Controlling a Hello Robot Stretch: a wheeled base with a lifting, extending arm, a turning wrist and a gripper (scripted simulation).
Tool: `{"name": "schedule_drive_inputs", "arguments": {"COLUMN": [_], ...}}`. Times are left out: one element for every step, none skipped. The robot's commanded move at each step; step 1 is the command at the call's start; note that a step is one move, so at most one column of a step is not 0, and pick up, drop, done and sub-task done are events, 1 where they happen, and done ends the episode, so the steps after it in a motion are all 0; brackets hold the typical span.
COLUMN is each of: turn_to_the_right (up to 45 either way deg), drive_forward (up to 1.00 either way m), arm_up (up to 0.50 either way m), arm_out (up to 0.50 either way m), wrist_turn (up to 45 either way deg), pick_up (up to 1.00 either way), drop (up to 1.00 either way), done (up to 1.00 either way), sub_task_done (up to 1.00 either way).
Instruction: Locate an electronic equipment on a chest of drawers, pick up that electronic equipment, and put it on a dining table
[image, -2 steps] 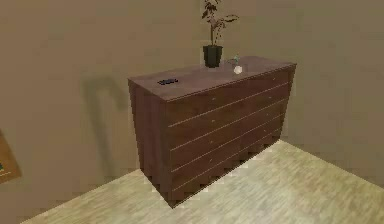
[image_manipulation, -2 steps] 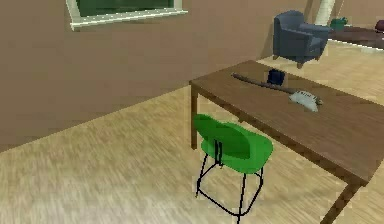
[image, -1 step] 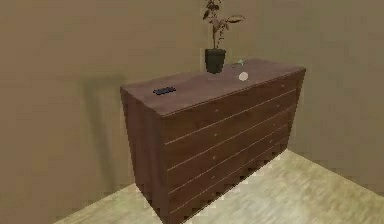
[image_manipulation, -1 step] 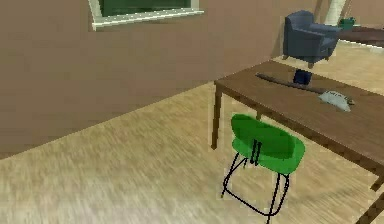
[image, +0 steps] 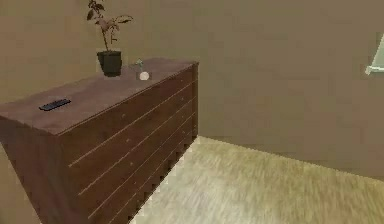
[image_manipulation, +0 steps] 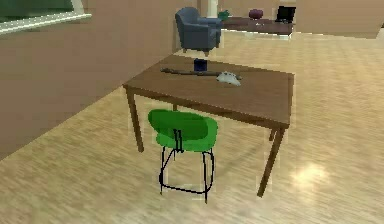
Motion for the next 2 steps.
{"name": "schedule_drive_inputs", "arguments": {"turn_to_the_right": [0.0, -21.0], "drive_forward": [0.15, 0.00], "arm_up": [0.00, 0.00], "arm_out": [0.00, 0.00], "wrist_turn": [0.0, 0.0], "pick_up": [0.00, 0.00], "drop": [0.00, 0.00], "done": [0.00, 0.00], "sub_task_done": [0.00, 0.00]}}
